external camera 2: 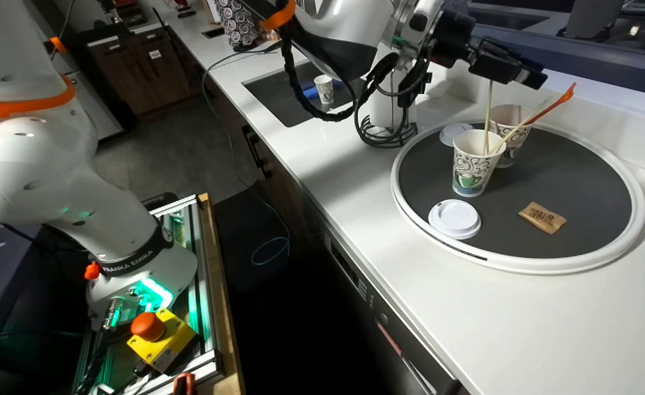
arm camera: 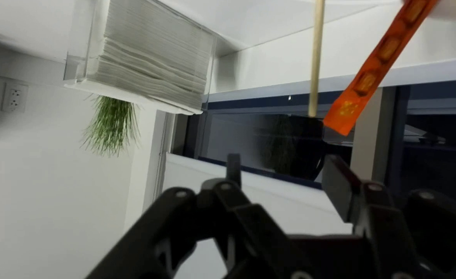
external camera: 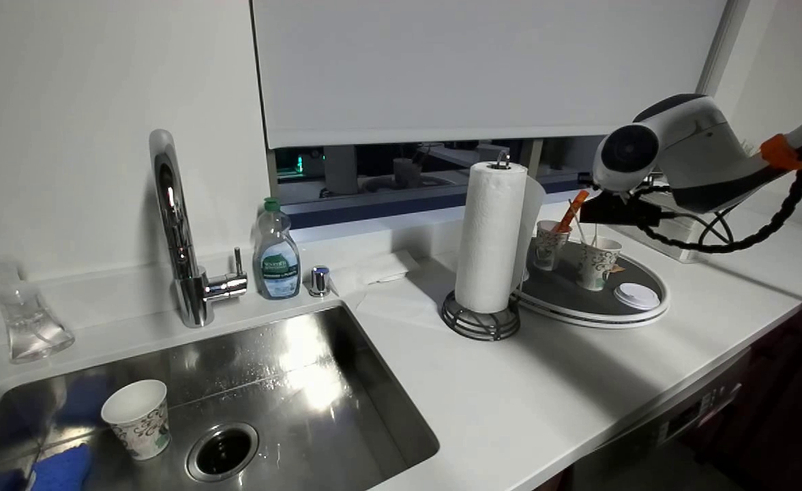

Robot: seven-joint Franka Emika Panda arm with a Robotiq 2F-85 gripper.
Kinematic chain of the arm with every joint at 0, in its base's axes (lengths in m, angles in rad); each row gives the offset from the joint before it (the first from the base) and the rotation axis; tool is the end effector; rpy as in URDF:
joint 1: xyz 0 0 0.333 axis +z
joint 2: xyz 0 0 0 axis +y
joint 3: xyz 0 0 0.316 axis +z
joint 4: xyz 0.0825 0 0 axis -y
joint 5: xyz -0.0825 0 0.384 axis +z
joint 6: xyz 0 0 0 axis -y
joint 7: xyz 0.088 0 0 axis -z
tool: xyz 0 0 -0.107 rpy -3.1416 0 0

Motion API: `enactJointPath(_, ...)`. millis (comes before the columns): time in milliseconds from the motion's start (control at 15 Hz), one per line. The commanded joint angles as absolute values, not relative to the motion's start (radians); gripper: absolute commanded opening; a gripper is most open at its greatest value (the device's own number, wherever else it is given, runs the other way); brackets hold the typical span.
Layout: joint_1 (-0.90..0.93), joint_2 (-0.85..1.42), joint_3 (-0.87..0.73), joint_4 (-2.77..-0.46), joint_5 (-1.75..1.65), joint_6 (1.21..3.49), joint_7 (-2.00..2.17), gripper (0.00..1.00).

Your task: Put the chopstick inside the coffee cup.

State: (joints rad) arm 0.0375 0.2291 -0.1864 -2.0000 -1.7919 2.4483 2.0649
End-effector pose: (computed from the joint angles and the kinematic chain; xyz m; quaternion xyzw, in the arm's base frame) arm 0.6096 -0.0876 0.3701 0.7585 -0.3000 0.5050 0.2824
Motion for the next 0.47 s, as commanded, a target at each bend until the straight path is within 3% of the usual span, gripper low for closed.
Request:
enactJointPath(0, -0.049, 0.106, -0.142, -2.058, -1.741, 2.45, 2.061, 0.9)
enactJointPath(133, -0.099, 0.032, -0.149, -2.076, -1.717, 2.572, 2.09, 1.0)
enactJointPath(400, -0.11, 0.057, -0.145, -2.023, -1.736, 2.563, 2.051, 1.0)
